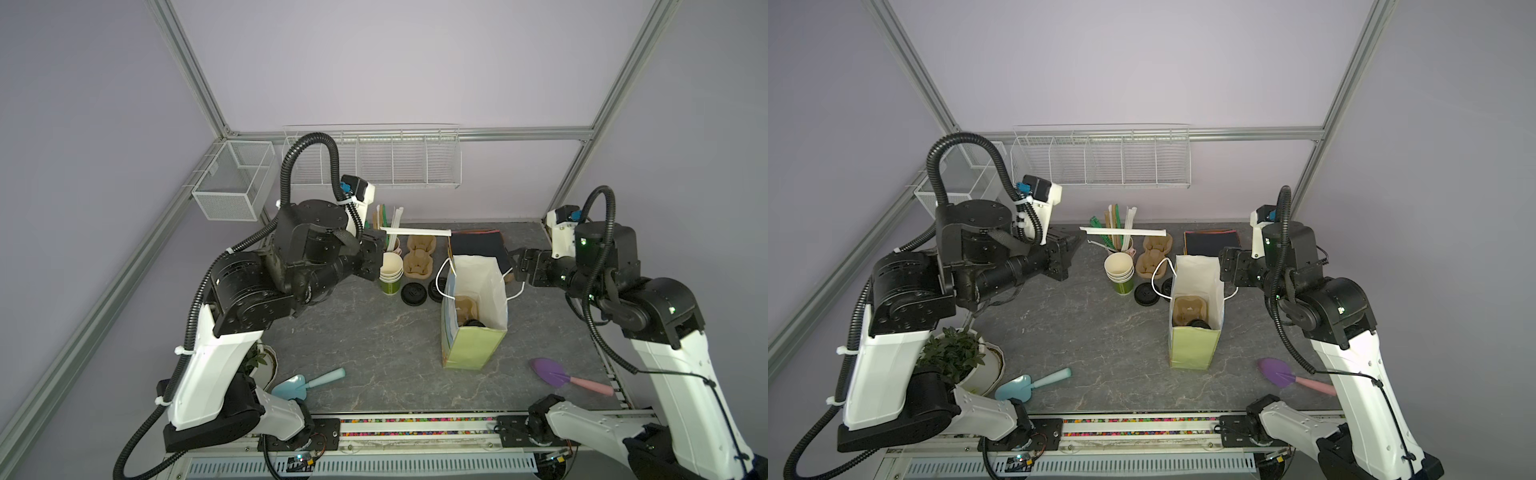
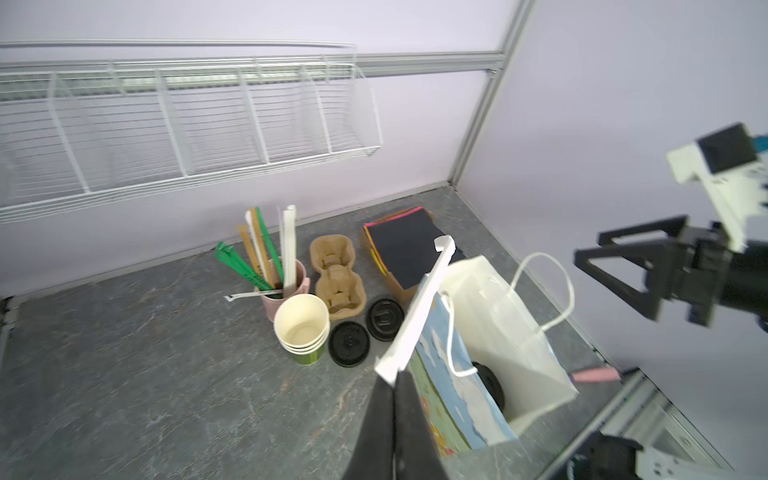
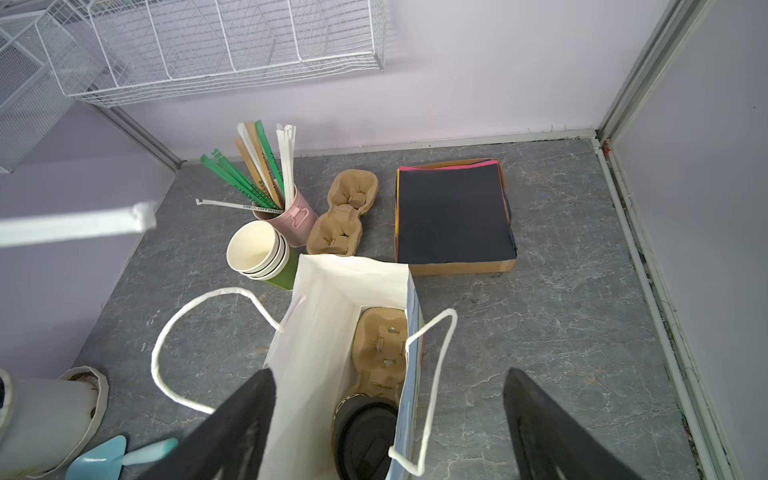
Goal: Pack the takeout coffee
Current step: 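Carry the straw over the bag and drop it in with the left gripper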
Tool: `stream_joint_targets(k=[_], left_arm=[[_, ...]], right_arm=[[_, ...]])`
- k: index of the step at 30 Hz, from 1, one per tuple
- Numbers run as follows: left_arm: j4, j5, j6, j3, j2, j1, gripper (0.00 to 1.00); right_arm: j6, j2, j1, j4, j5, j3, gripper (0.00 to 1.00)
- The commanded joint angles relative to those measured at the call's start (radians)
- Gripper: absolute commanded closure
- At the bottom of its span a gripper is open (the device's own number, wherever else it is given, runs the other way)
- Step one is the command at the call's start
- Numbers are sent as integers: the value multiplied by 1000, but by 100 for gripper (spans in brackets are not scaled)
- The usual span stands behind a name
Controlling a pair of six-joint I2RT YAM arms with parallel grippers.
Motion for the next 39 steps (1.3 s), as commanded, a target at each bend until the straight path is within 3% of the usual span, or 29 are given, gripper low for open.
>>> stream_joint_targets(k=[1,4,11,17,22,32,39], left_arm=[[-123,13,29,30,60,-87,100],[-164,-29,39,49,122,-131,100],[-181,-123,55,46,282,-136,100],[-147,-97,75,64,421,-136,100],[-105,-110,89,64,482,-135,100],[8,-267,83,56,558,-136,100],[-6,-243,98,153,669,-136,100]], right_arm=[[24,-21,-14,17,17,-23,12],[30,-29,-17,17,10,-31,12],[35,-44,-24,13,0,-44,12],[40,-53,-28,12,-18,-55,12],[38,-58,-30,11,-22,-71,12],[37,-64,-36,27,-37,-97,12],[35,-69,-37,38,-48,-106,12]])
